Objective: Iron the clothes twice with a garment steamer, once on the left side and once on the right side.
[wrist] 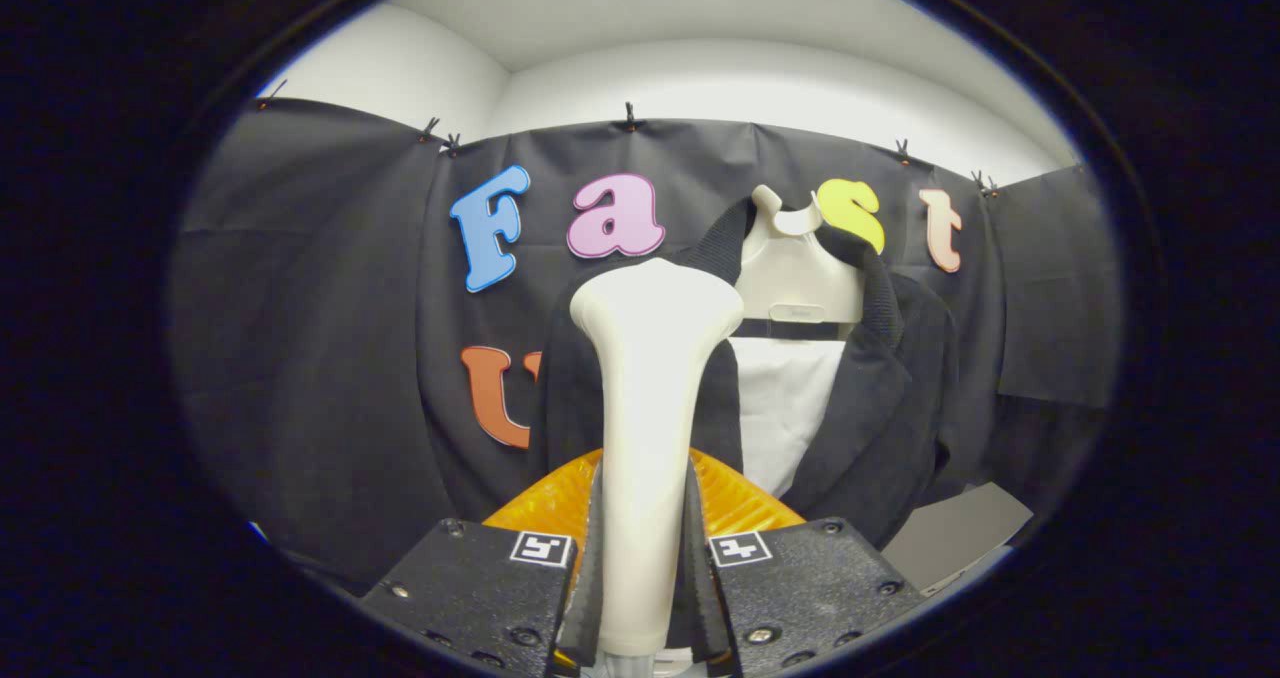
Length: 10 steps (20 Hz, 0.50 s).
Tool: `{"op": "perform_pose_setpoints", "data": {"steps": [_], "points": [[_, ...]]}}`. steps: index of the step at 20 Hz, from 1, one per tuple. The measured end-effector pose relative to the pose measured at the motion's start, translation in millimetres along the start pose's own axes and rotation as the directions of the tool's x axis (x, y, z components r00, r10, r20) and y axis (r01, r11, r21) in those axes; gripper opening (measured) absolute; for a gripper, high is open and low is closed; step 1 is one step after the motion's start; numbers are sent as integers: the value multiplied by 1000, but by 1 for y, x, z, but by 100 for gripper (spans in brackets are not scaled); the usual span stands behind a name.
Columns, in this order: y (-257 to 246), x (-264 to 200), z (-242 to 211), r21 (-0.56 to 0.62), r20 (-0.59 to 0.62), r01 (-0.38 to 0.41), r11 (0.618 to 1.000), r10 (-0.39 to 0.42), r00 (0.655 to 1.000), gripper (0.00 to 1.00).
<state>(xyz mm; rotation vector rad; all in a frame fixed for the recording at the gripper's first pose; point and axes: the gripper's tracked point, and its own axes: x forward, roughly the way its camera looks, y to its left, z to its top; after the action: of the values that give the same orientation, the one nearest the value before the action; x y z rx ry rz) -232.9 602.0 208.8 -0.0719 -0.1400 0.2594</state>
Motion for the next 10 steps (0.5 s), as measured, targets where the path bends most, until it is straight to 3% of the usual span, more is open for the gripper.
{"op": "perform_pose_setpoints", "data": {"steps": [10], "points": [[-4, 5, -74, 10, -79, 26, 1000, -25, 997, 37]]}}
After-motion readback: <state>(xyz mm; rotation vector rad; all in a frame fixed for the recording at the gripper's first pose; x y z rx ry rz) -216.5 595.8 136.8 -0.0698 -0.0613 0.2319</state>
